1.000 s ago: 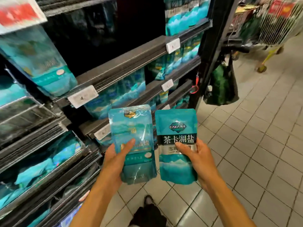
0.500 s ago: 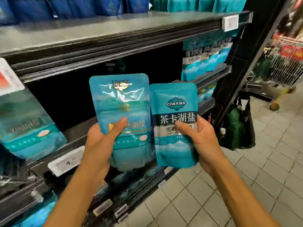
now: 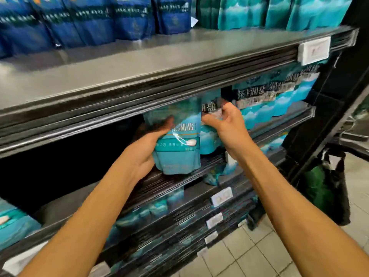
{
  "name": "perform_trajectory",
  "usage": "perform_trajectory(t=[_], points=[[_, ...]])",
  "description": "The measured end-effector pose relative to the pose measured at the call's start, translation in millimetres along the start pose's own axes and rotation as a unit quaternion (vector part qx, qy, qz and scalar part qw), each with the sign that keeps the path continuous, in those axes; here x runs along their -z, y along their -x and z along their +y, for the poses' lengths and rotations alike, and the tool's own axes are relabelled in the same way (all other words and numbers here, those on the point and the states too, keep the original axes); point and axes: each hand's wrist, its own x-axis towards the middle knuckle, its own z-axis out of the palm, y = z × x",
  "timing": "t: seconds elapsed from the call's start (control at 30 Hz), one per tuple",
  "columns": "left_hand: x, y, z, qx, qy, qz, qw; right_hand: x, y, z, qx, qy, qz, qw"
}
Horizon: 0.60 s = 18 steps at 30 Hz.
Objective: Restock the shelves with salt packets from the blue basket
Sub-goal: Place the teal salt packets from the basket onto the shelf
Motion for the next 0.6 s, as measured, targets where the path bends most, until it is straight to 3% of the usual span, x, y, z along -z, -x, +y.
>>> perform_trajectory(t=[0.1, 0.2, 0.43, 0.6], points=[[-18.1, -17.5, 2.0, -0.047, -0.001, 0.026, 0.999, 10.8, -19.3, 6.7, 0.022, 0.162, 0.016, 0.986], [-26.3, -30.1, -4.0, -0.063, -0.021, 0.031, 0.997, 25.2, -17.1, 17.3, 0.03, 0.376, 0.066, 0.924], [-30.4, -44.4, -24.2, 0.02, -0.081, 0.008, 0.996, 43.9, -3.7, 21.0, 0.08, 0.307, 0.087, 0.944], [-39.0, -55.9, -22.2, 0.044, -0.134, -0.065, 0.988, 58.5, -4.6, 29.4, 0.097, 0.329, 0.086, 0.935]])
